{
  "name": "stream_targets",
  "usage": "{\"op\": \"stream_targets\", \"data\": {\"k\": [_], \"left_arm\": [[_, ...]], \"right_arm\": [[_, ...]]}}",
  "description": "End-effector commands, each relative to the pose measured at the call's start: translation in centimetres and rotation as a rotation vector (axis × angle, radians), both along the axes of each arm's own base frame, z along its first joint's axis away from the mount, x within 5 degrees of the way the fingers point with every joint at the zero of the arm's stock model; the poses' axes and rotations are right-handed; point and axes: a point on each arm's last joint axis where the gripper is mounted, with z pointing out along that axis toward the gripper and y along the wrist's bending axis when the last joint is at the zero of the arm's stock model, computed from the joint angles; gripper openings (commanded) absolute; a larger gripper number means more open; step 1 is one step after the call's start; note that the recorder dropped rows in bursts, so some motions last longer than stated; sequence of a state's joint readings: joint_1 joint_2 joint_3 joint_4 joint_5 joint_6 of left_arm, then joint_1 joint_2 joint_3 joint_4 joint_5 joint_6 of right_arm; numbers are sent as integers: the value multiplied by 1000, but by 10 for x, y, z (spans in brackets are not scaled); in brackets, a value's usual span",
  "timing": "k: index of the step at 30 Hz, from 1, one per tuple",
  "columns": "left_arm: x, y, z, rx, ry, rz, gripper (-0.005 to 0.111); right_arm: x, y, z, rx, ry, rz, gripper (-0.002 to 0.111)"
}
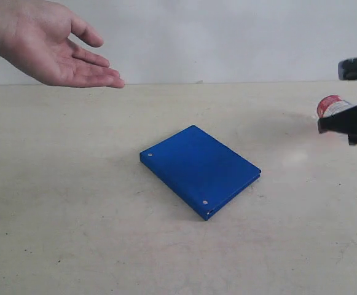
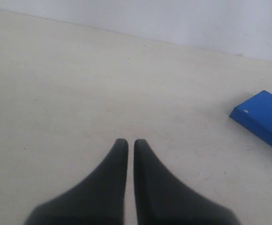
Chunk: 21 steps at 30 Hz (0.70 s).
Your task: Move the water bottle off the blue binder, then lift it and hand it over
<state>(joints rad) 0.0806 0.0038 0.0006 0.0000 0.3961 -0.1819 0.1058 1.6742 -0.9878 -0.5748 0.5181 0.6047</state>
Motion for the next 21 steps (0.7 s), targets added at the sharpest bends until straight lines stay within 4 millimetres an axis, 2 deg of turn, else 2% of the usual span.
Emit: {"op": "stream_targets", "data": {"k": [1, 8, 17, 21], "left_arm": [[0, -1, 1, -6, -11, -10, 5], [0, -1, 1, -6, -11, -10, 5], [0, -1, 1, -6, -13, -10, 5], [0, -1, 1, -6, -11, -10, 5]], "right_arm": [[-7, 0, 41, 39, -170, 19, 0], [-3, 4, 45, 73, -227, 44, 0], [8, 13, 54, 97, -382, 174, 0], [10, 15, 51, 105, -385, 184, 0]]}}
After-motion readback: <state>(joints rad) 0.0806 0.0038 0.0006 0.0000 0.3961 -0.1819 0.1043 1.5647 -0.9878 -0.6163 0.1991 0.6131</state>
